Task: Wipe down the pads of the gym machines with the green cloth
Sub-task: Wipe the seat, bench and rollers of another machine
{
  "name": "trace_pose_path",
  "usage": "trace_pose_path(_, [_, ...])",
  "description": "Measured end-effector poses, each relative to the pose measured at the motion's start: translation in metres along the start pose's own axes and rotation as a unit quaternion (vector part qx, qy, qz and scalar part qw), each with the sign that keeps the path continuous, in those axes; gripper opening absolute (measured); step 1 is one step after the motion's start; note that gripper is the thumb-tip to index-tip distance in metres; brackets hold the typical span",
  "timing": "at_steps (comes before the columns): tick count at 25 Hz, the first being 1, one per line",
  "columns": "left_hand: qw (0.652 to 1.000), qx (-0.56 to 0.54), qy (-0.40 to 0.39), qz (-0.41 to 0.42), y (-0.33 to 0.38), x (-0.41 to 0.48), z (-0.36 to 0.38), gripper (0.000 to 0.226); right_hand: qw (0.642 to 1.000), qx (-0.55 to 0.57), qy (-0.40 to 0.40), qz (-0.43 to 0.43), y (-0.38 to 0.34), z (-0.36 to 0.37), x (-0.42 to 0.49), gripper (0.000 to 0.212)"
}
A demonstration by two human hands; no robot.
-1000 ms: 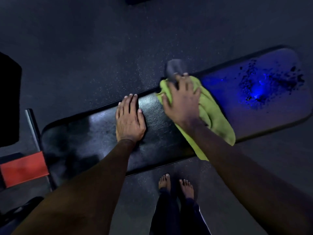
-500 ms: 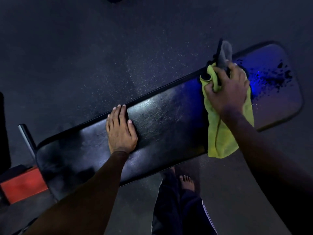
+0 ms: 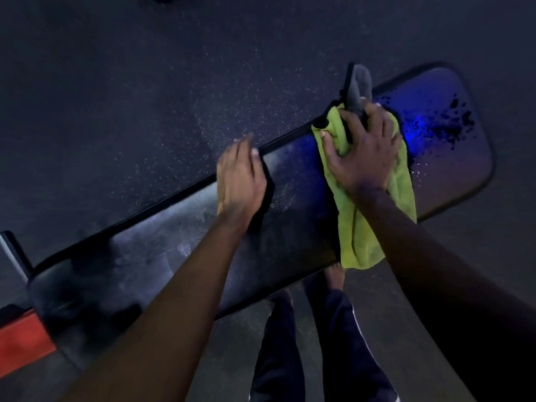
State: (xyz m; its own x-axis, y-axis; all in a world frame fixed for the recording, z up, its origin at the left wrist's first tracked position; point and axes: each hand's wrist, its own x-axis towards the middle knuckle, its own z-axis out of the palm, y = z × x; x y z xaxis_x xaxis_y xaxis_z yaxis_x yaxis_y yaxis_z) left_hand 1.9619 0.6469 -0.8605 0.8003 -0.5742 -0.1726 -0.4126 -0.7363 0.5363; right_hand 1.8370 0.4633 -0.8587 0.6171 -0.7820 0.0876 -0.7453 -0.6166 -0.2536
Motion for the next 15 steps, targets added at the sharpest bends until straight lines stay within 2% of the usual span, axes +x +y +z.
trace_pose_path(2, [0.994, 0.106, -0.012, -0.020, 0.015, 0.012, 0.015, 0.045, 1.000, -0.001, -0.023, 0.019, -0.006, -0.002, -0.002, 0.052])
trace_pose_path(3, [0.989, 0.142, -0.010, -0.027, 0.016, 0.013, 0.020, 0.047, 0.999, -0.012, -0.045, 0.001, -0.012, -0.002, -0.005, 0.052])
trace_pose_path(6, [0.986, 0.165, -0.009, -0.034, 0.013, 0.011, 0.021, 0.045, 0.971, -0.039, -0.126, -0.197, -0.034, 0.002, -0.016, 0.051])
trace_pose_path(8, [0.986, 0.162, -0.010, -0.038, 0.015, 0.011, 0.018, 0.043, 0.951, -0.032, -0.155, -0.267, -0.037, 0.003, -0.012, 0.051])
trace_pose_path(11, [0.986, 0.159, -0.014, -0.044, 0.017, 0.013, 0.018, 0.043, 0.960, -0.035, -0.160, -0.226, -0.015, -0.003, 0.003, 0.051])
trace_pose_path(15, [0.987, 0.157, -0.008, -0.044, 0.016, 0.012, 0.018, 0.042, 0.994, -0.003, -0.068, -0.087, 0.048, -0.022, 0.024, 0.047])
